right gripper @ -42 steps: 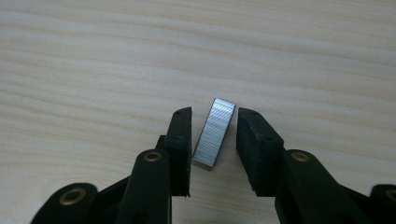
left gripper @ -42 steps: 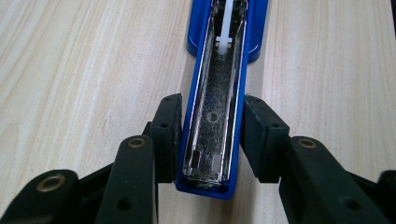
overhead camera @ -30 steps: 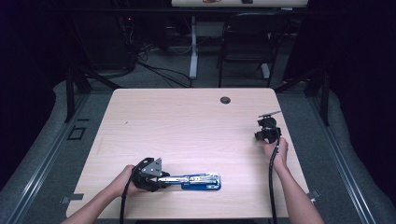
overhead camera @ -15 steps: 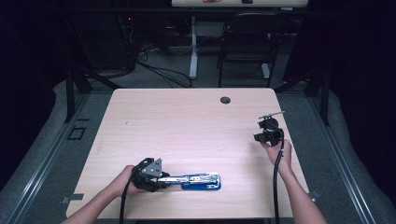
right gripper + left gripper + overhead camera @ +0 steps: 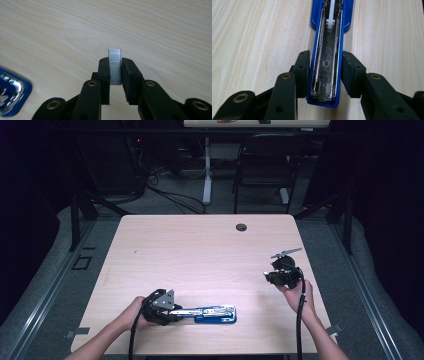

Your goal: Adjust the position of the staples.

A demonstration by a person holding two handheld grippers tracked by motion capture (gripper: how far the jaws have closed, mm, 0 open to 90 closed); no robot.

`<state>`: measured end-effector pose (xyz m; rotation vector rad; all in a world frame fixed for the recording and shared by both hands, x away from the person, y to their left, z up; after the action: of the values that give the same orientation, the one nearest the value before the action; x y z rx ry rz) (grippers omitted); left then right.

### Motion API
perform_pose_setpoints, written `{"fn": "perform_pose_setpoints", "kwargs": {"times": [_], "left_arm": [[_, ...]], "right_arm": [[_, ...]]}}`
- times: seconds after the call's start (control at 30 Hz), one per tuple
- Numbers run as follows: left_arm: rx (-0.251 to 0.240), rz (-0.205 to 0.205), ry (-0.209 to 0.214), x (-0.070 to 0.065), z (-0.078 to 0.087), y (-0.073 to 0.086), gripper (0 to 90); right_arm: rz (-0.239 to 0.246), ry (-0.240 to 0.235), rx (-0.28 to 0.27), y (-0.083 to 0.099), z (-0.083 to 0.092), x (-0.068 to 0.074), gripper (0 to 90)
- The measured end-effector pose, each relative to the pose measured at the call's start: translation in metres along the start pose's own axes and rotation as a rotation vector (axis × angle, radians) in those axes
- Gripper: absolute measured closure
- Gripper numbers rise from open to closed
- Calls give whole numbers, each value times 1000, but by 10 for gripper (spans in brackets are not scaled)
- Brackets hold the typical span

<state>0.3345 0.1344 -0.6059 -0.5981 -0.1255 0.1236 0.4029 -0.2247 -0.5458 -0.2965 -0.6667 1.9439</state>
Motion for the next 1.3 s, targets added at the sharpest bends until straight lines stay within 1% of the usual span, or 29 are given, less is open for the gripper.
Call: {"fn": "perform_pose_setpoints", "kwargs": {"times": [0.03, 0.17, 0.23, 0.27, 0.33, 0.37, 0.43, 0.5, 0.53, 0.57, 0.63, 0.73, 0.77, 0.8, 0.83, 0.87, 0.97, 1.0, 1.03, 1.07, 1.1, 1.13, 1.2, 1.23, 1.3], "left_arm": [[1, -1, 1, 0, 0, 0, 617], [3, -2, 2, 0, 0, 0, 618], [3, -1, 3, 0, 0, 0, 618], [3, -1, 3, 0, 0, 0, 618], [3, 0, 3, 0, 0, 0, 618], [3, -1, 4, 0, 0, 0, 619], [2, -2, 3, 0, 0, 0, 618], [1, 1, 7, 0, -1, 0, 619], [0, 2, 8, 0, -1, 0, 618], [-1, 3, 8, 0, -1, 0, 618], [-1, 4, 8, 0, -1, 1, 618], [-2, 5, 9, 0, -1, 1, 618], [-2, 4, 9, 0, -1, 1, 619], [-4, 5, 4, 0, -2, 1, 618], [-3, 4, 4, 0, -2, 1, 618], [-3, 4, 4, 0, -2, 1, 619], [-3, 4, 2, 0, -2, 0, 618], [-2, 4, 1, 0, -2, 0, 618], [-2, 4, 1, 0, -2, 0, 618], [-2, 4, 1, 0, -2, 0, 618], [-3, 5, 2, 0, -2, 0, 618], [-3, 6, 2, 0, -2, 1, 618], [-3, 4, 2, 0, -2, 0, 618], [-3, 5, 2, 0, -2, 0, 618], [-4, 4, -2, 0, -2, 1, 618]], "right_arm": [[9, -14, -4, 3, 3, 5, 780], [49, -29, 6, 12, 11, 18, 780], [51, -52, 8, 17, 12, 24, 780], [60, -64, 17, 22, 11, 27, 780], [79, -65, 51, 29, 8, 31, 780], [84, -78, 66, 33, 6, 33, 780], [97, -86, 85, 38, 2, 38, 780], [112, -90, 108, 40, -3, 41, 780], [114, -99, 109, 41, -6, 45, 780], [124, -105, 123, 42, -9, 47, 780], [147, -116, 157, 44, -15, 54, 780], [177, -127, 181, 48, -23, 63, 780], [199, -124, 208, 49, -24, 64, 780], [202, -134, 220, 50, -26, 67, 780], [204, -132, 220, 52, -29, 69, 780], [225, -123, 246, 52, -28, 68, 780], [232, -126, 273, 56, -32, 69, 780], [247, -118, 282, 57, -32, 68, 779], [236, -125, 288, 58, -33, 70, 779], [236, -114, 283, 58, -34, 69, 779], [251, -118, 310, 59, -34, 69, 779], [254, -115, 320, 60, -34, 69, 776], [254, -122, 327, 60, -35, 70, 718], [261, -124, 347, 60, -35, 70, 695], [270, -124, 352, 58, -32, 68, 700]]}}
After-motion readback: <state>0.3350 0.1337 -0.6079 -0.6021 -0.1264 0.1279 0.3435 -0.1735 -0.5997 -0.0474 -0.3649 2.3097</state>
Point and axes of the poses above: each handheld gripper's, and its own axes: z roughly backward along the jaws, y roughly out of its underside, x roughly to its left, the point moved 6 cm from there along -z, roughly forward along the jaws, and after that the axes turned 3 degrees about -y, right-handed, at the moved point
